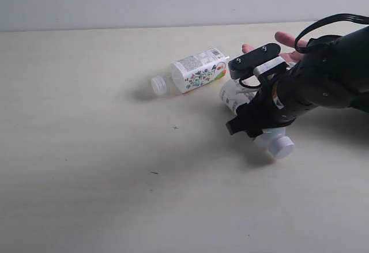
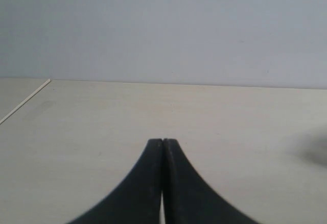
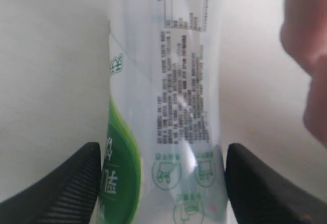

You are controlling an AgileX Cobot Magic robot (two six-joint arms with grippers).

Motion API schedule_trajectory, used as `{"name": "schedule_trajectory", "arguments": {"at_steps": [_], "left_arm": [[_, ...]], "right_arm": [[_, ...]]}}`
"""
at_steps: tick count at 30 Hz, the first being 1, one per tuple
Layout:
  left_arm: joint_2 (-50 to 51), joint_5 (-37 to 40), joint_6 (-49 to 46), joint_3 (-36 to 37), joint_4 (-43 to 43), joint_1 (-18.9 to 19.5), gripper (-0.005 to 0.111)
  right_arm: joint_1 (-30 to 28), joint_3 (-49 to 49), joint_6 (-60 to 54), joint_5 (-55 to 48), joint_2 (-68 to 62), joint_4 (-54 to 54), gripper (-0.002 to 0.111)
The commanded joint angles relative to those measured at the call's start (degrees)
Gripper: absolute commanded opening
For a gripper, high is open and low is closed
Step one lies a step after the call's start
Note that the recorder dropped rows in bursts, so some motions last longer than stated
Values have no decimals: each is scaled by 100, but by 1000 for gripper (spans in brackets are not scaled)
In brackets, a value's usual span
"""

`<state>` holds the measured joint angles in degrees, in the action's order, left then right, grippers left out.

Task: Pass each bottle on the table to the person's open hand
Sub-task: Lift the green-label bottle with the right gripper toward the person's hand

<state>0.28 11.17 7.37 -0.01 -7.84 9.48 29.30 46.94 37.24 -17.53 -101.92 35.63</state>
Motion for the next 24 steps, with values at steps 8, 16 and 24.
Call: {"name": "schedule_trajectory", "arguments": {"at_steps": [8, 16, 24], "left_arm": [[-28, 21, -6, 1, 51, -22, 0], [-28, 21, -6, 1, 51, -22, 0], [-28, 21, -6, 1, 51, -22, 0]], "right_arm": [[-1, 31, 155, -245, -11, 38, 0], [-1, 31, 155, -206, -1, 38, 0], [-1, 31, 155, -206, 307, -1, 0]]}}
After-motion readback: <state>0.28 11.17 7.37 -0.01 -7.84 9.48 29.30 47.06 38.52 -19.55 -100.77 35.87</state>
